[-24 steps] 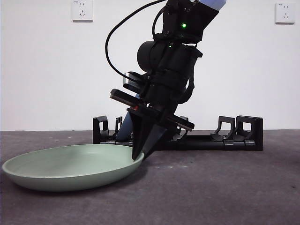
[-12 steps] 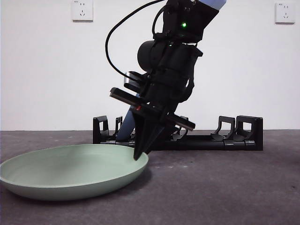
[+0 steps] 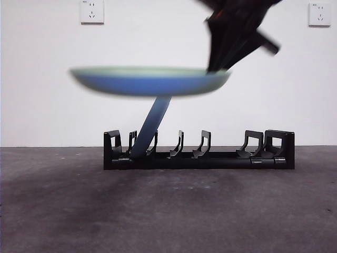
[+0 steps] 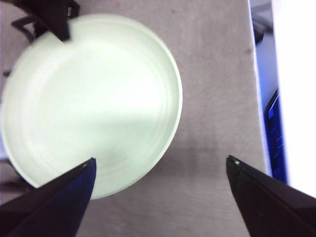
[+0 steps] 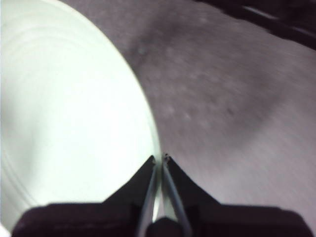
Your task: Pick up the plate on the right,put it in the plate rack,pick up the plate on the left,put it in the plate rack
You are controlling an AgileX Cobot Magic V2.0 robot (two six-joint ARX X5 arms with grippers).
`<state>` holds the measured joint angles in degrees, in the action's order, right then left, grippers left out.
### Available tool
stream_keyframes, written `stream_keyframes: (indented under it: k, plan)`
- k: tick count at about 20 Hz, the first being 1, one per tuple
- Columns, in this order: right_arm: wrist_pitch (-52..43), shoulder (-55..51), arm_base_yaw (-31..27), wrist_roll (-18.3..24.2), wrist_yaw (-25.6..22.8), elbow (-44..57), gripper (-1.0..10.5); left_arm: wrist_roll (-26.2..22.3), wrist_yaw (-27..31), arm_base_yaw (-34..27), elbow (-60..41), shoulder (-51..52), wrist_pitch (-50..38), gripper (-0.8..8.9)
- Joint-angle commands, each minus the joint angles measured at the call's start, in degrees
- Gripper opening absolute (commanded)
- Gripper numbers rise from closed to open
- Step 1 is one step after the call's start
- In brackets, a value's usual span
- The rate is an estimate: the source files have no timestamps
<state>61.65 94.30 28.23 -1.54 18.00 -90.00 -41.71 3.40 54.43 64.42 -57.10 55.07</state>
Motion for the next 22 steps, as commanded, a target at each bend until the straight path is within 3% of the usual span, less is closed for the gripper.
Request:
stream_keyframes:
  k: [1, 5, 10, 15, 18, 22]
  plan:
    - [2.91, -2.78, -2.01, 2.05, 0.63, 0.26, -0.1, -5.64, 5.29, 4.07, -0.04, -3.93, -4.09, 4.47]
    - [7.45, -6.03, -4.83, 3.78, 1.09, 0.26, -0.1, -10.08, 10.49, 7.48, -0.04, -10.08, -9.66, 4.44]
    - [9.16, -7.87, -5.9, 4.72, 3.02, 0.26, -0.1, -10.56, 13.18, 8.15, -0.04, -14.4, -12.39, 4.27]
    - [9.46, -8.76, -5.92, 4.72, 4.17, 0.26, -0.1, -10.49, 13.16, 8.2, -0.04, -15.5, -13.86, 1.25]
    - [9.73, -8.81, -5.92, 4.74, 4.46, 0.26, -0.1, -9.68, 13.16, 8.31, -0.04, -15.47, -13.97, 0.54]
    - [9.7, -8.81, -6.23, 4.7, 4.17, 0.26, -0.1, -7.21, 13.14, 8.9, -0.04, -15.43, -13.94, 0.53]
